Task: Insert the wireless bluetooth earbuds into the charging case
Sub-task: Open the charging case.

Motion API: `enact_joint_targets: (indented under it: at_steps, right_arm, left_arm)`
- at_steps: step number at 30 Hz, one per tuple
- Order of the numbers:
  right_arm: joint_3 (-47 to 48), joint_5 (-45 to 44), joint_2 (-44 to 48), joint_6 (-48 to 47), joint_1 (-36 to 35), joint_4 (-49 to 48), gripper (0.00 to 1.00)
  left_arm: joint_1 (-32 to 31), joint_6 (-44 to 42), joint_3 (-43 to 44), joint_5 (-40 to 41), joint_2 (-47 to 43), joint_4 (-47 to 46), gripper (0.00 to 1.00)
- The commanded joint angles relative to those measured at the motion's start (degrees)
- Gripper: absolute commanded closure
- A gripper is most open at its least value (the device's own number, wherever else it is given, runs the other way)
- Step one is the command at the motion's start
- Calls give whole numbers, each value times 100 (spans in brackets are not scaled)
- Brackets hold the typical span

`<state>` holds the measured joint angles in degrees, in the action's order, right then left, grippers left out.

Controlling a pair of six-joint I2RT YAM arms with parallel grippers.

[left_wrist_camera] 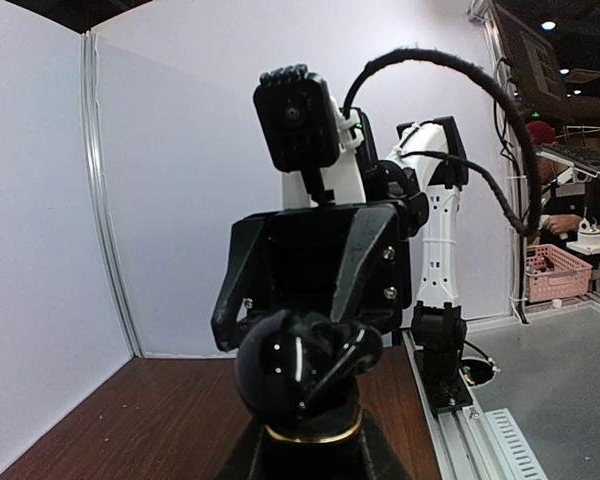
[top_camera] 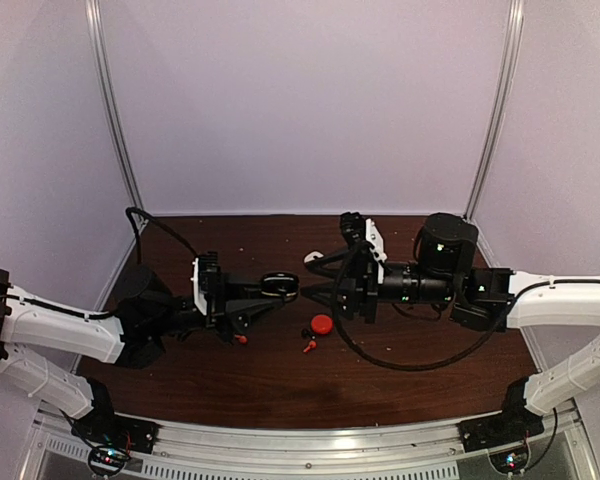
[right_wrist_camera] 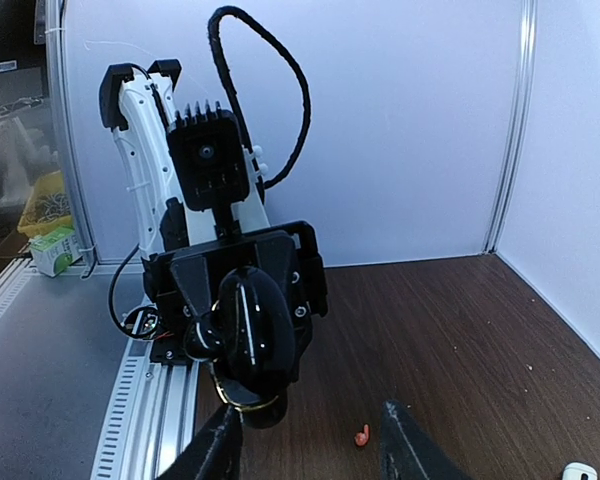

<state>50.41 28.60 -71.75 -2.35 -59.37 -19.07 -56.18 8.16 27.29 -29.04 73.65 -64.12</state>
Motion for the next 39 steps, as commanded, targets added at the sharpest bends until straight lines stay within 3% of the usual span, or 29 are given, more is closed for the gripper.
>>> enact_joint_targets:
  at_steps: [1,39]
  right_arm:
    - [204,136,-84,94,14,-168,52]
    - [391,-615,-177,176,13,-282,54]
  left_arm:
    - [41,46,164,-42,50,-190,100]
    - [43,56,159,-41,89,-96,100]
